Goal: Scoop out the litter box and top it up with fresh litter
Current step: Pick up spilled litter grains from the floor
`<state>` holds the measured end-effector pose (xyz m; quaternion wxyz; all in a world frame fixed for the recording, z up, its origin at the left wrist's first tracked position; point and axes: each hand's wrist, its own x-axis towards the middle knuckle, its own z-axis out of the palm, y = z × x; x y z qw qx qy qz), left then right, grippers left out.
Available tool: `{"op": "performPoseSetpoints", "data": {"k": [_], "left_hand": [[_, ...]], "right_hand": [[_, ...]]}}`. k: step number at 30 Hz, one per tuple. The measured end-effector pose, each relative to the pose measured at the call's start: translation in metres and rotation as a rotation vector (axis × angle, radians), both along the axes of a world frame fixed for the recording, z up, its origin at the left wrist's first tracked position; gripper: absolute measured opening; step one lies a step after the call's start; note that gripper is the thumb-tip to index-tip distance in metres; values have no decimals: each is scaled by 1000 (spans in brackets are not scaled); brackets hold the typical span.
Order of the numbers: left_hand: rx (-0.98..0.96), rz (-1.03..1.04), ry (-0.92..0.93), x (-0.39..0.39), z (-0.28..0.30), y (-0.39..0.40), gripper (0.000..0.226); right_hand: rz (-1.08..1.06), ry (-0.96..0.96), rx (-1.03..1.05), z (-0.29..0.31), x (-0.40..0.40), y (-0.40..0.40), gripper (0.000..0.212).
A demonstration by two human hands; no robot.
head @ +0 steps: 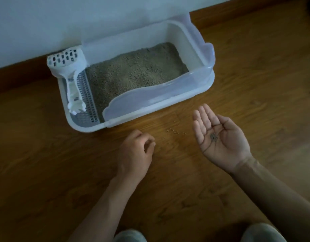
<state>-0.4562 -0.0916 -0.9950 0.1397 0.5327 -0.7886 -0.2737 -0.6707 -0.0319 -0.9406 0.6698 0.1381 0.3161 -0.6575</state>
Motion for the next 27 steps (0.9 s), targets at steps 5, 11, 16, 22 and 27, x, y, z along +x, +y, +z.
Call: {"op": "performPoseSetpoints", "data": {"k": [5,11,16,22,27], "left_hand": [[-38,-87,1,-24,-13,-8,12],[-106,-156,-51,-34,-22,-11,7],[-161,-193,-85,-32,-30,-9,4],[-208,-62,137,-37,-21,4,11],[-268,-128,497,-75,33,44,16]], "right_hand": [[-44,22,-6,-1,-15,-1,46],[-96,-39,-6,-17,-30,19,47],[-105,-80,-8,-30,-30,25,46],[-73,-51,27,-32,-24,23,43],[-92,-96,38,-39,-18,17,45]]}}
